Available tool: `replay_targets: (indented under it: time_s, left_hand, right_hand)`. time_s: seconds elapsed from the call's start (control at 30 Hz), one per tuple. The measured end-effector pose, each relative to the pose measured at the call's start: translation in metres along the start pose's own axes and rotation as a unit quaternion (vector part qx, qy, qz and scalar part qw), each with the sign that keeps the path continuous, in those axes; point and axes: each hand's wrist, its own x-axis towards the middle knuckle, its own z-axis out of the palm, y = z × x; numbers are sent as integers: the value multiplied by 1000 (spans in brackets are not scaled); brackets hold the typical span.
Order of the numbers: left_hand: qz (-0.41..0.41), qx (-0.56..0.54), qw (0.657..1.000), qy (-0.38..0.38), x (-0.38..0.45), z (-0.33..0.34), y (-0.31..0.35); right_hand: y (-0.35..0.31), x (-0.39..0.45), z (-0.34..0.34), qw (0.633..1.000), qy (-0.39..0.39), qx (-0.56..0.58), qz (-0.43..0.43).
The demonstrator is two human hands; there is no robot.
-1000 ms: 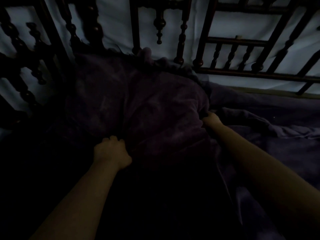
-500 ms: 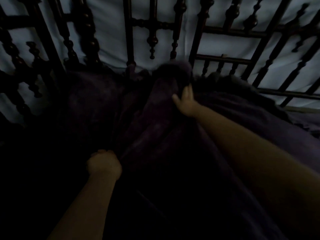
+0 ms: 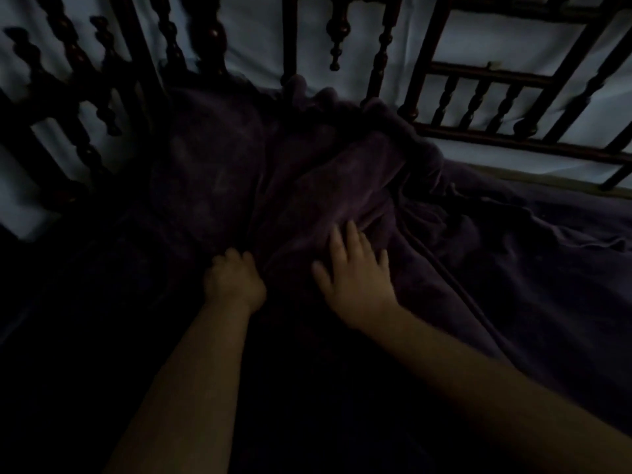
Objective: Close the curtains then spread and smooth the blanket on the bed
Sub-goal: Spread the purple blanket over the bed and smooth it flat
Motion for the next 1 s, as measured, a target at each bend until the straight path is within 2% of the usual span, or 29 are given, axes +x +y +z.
replay_targets:
  time_s: [0.07, 0.1, 0.13, 0.2, 0.3, 0.43, 0.5, 0.67, 0.8, 0.87, 0.93, 1.0]
  left_hand:
    - [34, -45, 998, -12, 1, -5, 6]
    - [23, -65, 997, -47, -32, -8, -7]
    - [32, -87, 993, -69, -40, -10, -7]
    - [44, -116, 985, -116, -50, -7, -8]
    - [54, -158, 970, -175, -82, -21, -7]
    - [47, -265, 933, -240, -122, -28, -12]
    - [57, -241, 941, -232, -141, -21, -12]
    - [79, -93, 978, -169, -188, -1, -4]
    - [90, -74, 980, -163, -239, 3, -18]
    - [91, -62, 981, -159, -263, 4, -33]
    - [83, 19, 989, -123, -281, 3, -50]
    - [37, 88, 991, -92, -299, 0, -70]
  right_hand:
    - [4, -33, 15, 996, -71, -56, -24]
    - [-1, -65, 14, 988, -139, -58, -31]
    - [3, -69, 12, 982, -178, -58, -5]
    - [9, -63, 9, 968, -234, -78, 38]
    - [0, -71, -5, 952, -272, -128, 57]
    - [-7, -122, 9, 944, -268, -178, 73]
    - [-2, -148, 11, 948, -265, -161, 77]
    - [20, -231, 19, 936, -295, -164, 99]
    - [27, -284, 20, 925, -341, -135, 96]
    - [26, -291, 8, 932, -347, -67, 85]
    - [15, -290, -8, 953, -290, 29, 77]
    - [-9, -290, -25, 977, -175, 114, 49]
